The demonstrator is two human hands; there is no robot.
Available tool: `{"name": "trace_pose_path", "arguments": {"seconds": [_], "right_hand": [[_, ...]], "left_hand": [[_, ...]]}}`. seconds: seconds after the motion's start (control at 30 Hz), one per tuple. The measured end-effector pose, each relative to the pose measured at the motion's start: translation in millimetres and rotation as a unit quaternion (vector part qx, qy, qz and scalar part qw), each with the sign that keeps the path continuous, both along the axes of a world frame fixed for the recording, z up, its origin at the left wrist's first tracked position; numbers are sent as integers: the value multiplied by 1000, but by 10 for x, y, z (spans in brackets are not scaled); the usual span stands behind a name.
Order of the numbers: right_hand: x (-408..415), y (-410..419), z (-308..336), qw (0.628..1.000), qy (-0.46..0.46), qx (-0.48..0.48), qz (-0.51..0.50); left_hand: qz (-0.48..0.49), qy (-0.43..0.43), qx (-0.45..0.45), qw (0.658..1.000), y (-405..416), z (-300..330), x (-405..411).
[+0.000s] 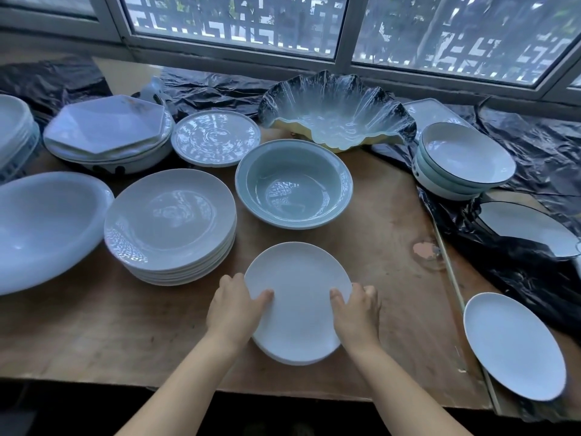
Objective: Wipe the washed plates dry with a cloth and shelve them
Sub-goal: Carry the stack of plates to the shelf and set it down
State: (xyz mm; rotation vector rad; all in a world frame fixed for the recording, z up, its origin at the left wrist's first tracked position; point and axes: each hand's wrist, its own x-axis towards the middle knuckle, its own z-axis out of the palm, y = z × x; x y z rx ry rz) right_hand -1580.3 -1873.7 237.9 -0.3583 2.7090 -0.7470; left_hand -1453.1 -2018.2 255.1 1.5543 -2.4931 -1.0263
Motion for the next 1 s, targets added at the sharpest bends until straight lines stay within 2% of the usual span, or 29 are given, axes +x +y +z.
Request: {"name": "trace_pose_path", "arguments": {"seconds": [0.13, 0.3, 0.37, 0.43, 0.5, 0.6, 0.73, 0.8, 0.87, 1.0], "right_hand": [[-25, 13, -2, 1000, 6, -1, 18], [-76, 44, 56, 998, 10, 32, 56], [-89, 32, 112, 994, 40, 61, 83], [-96, -16, 178, 977, 112, 128, 130], [-79, -102, 273, 951, 198, 145, 186], [26, -299, 367, 898, 303, 110, 298], [284, -629, 504, 838, 345, 44, 420], [518, -775, 550, 802, 349, 1, 485], [853, -876, 600, 754, 357, -39, 550], [1718, -874, 692, 626, 373, -94, 678]], "left_hand": [[-10, -8, -22, 1000, -24, -21, 9], [-21, -17, 0, 1000, -62, -1, 27], [-38, -30, -1, 999, -63, 42, 49], [-46, -30, -17, 998, -55, 110, 104], [-45, -27, -58, 997, -46, 183, 183], [-35, -56, -143, 988, -14, 328, 372], [8, -136, -265, 955, 103, 482, 791], [43, -158, -277, 947, 229, 569, 1113], [96, -168, -300, 934, 419, 591, 1485], [232, -204, -291, 905, 1004, 698, 2296]]}}
